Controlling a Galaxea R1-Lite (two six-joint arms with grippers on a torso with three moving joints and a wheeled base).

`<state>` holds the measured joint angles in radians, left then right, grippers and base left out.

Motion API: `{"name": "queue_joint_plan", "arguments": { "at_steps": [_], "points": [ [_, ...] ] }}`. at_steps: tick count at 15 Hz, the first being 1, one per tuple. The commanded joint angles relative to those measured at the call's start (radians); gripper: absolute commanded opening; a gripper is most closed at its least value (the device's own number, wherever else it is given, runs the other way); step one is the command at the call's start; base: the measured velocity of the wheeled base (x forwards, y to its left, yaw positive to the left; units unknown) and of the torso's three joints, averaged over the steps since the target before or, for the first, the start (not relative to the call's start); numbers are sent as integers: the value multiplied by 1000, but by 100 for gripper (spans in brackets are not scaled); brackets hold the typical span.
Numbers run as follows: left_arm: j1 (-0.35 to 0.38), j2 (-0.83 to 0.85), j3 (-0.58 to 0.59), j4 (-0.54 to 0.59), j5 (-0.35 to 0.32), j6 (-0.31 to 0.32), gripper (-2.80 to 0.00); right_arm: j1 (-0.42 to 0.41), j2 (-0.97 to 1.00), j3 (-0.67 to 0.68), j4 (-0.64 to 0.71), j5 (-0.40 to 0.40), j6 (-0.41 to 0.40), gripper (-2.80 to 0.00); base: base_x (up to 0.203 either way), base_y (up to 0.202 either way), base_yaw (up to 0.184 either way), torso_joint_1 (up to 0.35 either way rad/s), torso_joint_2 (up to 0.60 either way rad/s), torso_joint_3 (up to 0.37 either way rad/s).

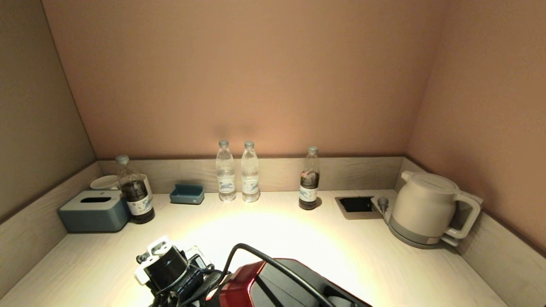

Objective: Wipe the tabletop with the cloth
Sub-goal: Sweep the stains on the table, then place the tablecloth

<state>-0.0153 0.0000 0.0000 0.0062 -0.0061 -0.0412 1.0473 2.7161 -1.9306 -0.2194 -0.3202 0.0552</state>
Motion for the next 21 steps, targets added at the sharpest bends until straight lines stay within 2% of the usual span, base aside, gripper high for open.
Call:
{"name": "queue_joint_plan", "arguments": {
  "at_steps": [1, 3, 5, 9, 13, 17, 21],
  "points": [
    [0, 0, 0, 0, 0, 0, -280, -13, 10, -5, -2, 7, -17, -280, 0, 0, 0, 0, 0, 0],
    [0, 0, 0, 0, 0, 0, -280, -22, 11, -5, -3, 8, -24, -280, 0, 0, 0, 0, 0, 0],
    [0, 0, 0, 1, 0, -2, -280, -77, 14, -5, -15, 7, -50, -280, 0, 0, 0, 0, 0, 0],
    [0, 0, 0, 0, 0, 0, -280, -122, 3, -4, -17, 6, -54, -280, 0, 0, 0, 0, 0, 0],
    [0, 0, 0, 0, 0, 0, -280, -131, -41, 6, -14, -4, -48, -280, 0, 0, 0, 0, 0, 0],
    [0, 0, 0, 0, 0, -2, -280, -142, -177, 95, -12, -14, -33, -280, 0, 0, 0, 0, 0, 0],
    [0, 0, 0, 0, 0, 0, -280, -142, -334, 257, -17, -9, 54, -280, 0, 0, 0, 0, 0, 0]
  ]
}}
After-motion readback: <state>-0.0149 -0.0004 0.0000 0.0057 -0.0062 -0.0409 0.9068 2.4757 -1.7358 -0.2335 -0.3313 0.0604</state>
